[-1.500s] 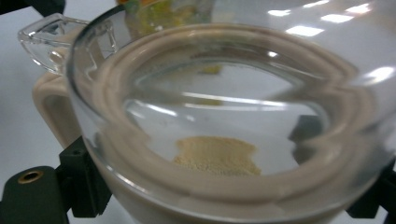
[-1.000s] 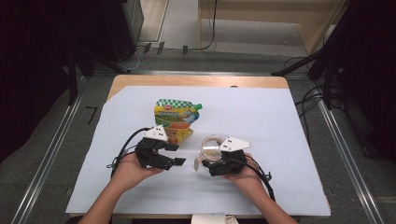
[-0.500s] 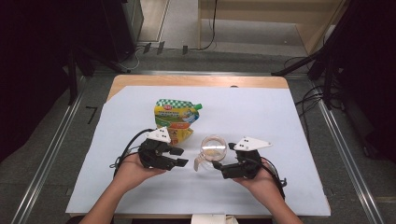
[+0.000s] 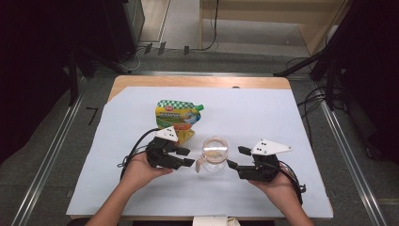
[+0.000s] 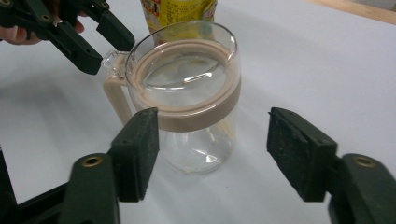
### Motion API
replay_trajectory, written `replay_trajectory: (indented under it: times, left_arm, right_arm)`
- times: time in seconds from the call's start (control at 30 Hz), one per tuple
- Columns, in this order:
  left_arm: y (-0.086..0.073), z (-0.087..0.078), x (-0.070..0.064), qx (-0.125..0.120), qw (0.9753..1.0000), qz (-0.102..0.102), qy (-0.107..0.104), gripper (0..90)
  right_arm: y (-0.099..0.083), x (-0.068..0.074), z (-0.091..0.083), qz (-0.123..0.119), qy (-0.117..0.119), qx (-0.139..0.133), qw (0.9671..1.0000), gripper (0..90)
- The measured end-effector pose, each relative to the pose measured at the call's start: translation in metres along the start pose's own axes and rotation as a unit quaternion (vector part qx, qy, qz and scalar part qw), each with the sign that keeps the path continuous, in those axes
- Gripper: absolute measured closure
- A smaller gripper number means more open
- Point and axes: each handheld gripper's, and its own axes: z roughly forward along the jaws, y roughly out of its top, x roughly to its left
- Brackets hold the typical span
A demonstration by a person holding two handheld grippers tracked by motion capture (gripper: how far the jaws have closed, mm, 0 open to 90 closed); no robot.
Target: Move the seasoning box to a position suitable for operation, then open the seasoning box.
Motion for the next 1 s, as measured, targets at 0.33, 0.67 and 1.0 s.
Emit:
replay_trajectory:
  times: [0.33,0.67,1.0]
  left_arm:
    - [0.001,0.006,-0.003,0.001,0.9999,0.014,0.001,80.4]
    - [0.009,0.011,-0.007,-0.016,0.9998,0.002,0.010,90.0]
    - [0.013,0.019,-0.010,-0.012,0.9998,-0.006,0.014,90.0]
  right_arm:
    - [0.002,0.000,0.000,0.018,0.018,0.005,0.9997,59.4]
    - [0.003,0.001,0.001,0.020,0.022,0.020,0.9993,84.3]
    - [-0.004,0.001,0.009,0.022,0.026,0.038,0.9987,90.0]
